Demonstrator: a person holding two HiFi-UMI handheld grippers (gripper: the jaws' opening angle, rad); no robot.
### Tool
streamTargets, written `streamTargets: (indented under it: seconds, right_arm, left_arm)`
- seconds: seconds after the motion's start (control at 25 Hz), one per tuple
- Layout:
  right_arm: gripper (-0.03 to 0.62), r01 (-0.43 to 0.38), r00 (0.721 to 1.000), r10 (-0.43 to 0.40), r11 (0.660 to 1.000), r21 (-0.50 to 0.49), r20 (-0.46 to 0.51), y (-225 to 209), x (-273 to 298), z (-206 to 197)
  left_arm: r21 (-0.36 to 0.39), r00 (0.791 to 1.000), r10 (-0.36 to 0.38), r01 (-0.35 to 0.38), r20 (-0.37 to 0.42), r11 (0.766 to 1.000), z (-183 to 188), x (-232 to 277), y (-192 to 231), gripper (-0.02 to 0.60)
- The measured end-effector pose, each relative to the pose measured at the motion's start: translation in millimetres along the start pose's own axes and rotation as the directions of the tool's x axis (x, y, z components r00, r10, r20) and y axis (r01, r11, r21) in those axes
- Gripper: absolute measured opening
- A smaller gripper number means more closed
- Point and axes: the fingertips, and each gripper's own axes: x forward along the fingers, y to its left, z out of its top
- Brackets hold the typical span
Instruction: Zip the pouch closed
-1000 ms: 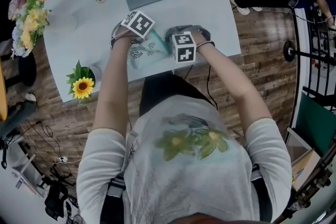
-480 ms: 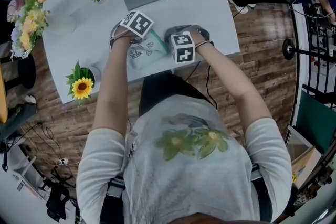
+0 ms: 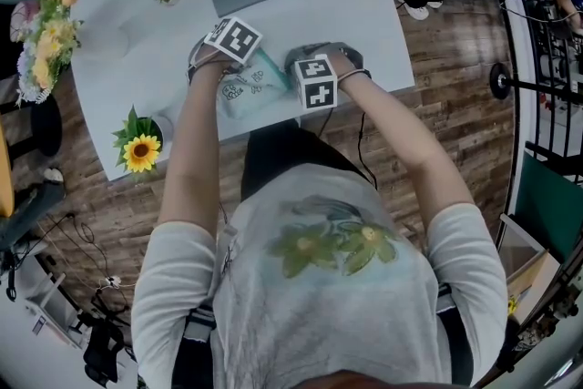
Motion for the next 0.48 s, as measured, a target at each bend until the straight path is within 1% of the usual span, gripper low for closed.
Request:
streamTargets:
  seconds: [0.12, 0.48]
  right_arm:
    - [0.018, -0.003, 1.0, 0.003, 1.0, 0.0, -0.003, 2.7, 1.0, -0.6]
    - [0.018, -0.002, 1.0, 0.002, 1.0, 0.015, 0.001, 6.6, -2.4, -1.9]
  left_arm:
    - [-0.014, 1.0, 0.002, -0.003, -0.022, 1.0, -6.8, 2.1, 0.9, 0.023]
    - [-0.005, 1.0, 0.003, -0.003, -0.004, 1.0, -0.6, 0.6, 1.4, 0.023]
